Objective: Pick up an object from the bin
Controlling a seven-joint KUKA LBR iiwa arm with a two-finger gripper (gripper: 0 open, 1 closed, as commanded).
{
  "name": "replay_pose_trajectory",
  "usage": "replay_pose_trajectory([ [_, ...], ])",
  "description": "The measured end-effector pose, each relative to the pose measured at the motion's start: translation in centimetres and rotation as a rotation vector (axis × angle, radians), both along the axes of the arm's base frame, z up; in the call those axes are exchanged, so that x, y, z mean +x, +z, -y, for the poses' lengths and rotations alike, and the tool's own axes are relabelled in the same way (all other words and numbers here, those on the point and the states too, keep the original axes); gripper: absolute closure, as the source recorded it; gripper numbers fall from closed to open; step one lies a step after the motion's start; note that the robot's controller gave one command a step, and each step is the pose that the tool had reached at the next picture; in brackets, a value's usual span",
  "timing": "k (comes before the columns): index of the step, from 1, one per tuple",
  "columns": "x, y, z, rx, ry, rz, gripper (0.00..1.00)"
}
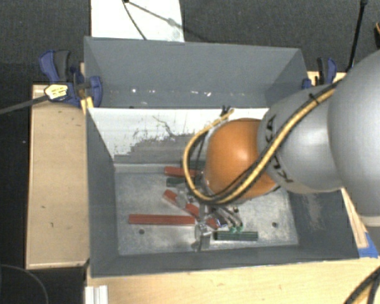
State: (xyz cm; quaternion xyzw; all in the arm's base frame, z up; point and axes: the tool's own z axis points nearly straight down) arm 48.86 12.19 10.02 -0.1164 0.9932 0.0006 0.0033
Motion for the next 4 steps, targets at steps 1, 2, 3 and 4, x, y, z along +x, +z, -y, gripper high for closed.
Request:
replay_pose_trajectory([
  [1,0.2,-3.1,-1.1,0.000,-0.003,-0.005,0.00],
  [2,0.3,-3.1,-1.2,0.000,-0.004,-0.003,0.00],
  [3,0.3,-3.1,-1.2,0.000,-0.004,-0.004,1.00],
  [4,0.4,1.0,-1.2,0.000,-0.005,0.000,1.00],
])
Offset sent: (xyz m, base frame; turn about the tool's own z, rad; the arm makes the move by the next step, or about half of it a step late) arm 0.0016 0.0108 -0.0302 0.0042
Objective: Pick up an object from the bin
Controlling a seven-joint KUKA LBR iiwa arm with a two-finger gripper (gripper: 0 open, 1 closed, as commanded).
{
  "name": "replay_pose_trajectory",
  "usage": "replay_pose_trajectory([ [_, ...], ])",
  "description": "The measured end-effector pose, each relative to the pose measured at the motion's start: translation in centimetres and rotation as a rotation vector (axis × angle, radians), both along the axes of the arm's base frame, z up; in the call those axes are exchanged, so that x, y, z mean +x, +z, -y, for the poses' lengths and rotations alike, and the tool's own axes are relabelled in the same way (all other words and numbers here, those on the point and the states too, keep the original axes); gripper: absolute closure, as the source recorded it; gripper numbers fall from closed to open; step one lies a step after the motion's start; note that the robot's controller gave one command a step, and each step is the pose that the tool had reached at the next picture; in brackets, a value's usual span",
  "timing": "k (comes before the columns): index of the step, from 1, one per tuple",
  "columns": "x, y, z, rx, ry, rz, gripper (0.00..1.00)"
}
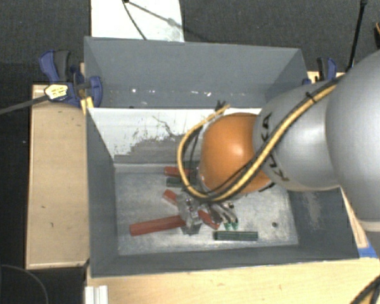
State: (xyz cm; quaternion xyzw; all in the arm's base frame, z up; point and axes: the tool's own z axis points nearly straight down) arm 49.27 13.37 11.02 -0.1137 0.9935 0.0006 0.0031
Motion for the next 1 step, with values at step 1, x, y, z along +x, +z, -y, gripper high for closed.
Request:
replay_pose_trajectory([
  [1,0.22,8.07,-0.06,0.001,-0.001,0.004,1.00],
])
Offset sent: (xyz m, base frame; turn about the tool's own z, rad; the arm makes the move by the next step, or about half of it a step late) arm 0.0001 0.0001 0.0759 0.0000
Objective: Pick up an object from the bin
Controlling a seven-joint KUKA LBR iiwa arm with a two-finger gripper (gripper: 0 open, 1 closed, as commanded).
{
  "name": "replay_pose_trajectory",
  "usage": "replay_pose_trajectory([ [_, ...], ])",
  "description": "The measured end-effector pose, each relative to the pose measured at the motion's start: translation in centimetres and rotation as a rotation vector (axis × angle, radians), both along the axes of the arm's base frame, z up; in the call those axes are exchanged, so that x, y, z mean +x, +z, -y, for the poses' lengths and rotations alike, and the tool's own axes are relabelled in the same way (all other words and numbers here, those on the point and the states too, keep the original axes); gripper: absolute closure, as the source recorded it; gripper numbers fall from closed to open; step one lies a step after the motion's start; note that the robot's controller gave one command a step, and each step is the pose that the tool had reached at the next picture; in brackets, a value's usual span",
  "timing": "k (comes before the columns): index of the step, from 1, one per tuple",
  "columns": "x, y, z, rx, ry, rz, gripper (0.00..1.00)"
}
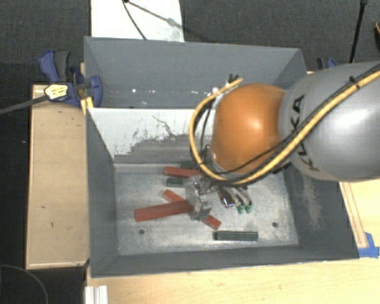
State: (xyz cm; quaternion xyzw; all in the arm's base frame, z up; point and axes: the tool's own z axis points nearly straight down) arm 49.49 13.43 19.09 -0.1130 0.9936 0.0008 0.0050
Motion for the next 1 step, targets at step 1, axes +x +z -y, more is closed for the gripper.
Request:
replay_pose_trajectory([
  [1,0.08,0.51,0.00,-0.001,0.000,-0.005,1.00],
])
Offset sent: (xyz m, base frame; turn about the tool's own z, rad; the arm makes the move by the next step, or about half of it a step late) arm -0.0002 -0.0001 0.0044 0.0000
